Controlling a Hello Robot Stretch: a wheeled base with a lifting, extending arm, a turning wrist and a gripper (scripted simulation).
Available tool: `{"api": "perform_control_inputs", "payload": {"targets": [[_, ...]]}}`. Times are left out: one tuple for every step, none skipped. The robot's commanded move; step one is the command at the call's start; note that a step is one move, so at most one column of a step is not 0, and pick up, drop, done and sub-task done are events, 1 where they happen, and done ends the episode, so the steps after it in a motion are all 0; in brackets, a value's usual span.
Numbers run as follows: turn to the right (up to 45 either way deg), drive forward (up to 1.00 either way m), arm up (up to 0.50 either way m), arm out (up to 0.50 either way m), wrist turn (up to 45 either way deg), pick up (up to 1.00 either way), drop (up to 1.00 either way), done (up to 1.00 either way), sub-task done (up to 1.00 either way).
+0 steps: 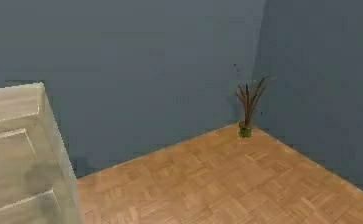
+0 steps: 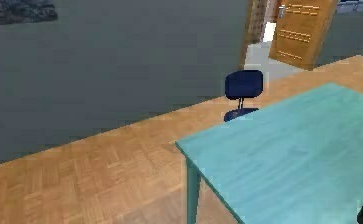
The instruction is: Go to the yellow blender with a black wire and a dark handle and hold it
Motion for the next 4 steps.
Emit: {"api": "perform_control_inputs", "payload": {"targets": [[-45.0, 0.0, 0.0, 0.0, 0.0, 0.0, 0.0, 0.0, 0.0], [-45.0, 0.0, 0.0, 0.0, 0.0, 0.0, 0.0, 0.0, 0.0], [-30.0, 0.0, 0.0, 0.0, 0.0, 0.0, 0.0, 0.0, 0.0], [0.0, 0.4, 0.0, 0.0, 0.0, 0.0, 0.0, 0.0, 0.0]]}}
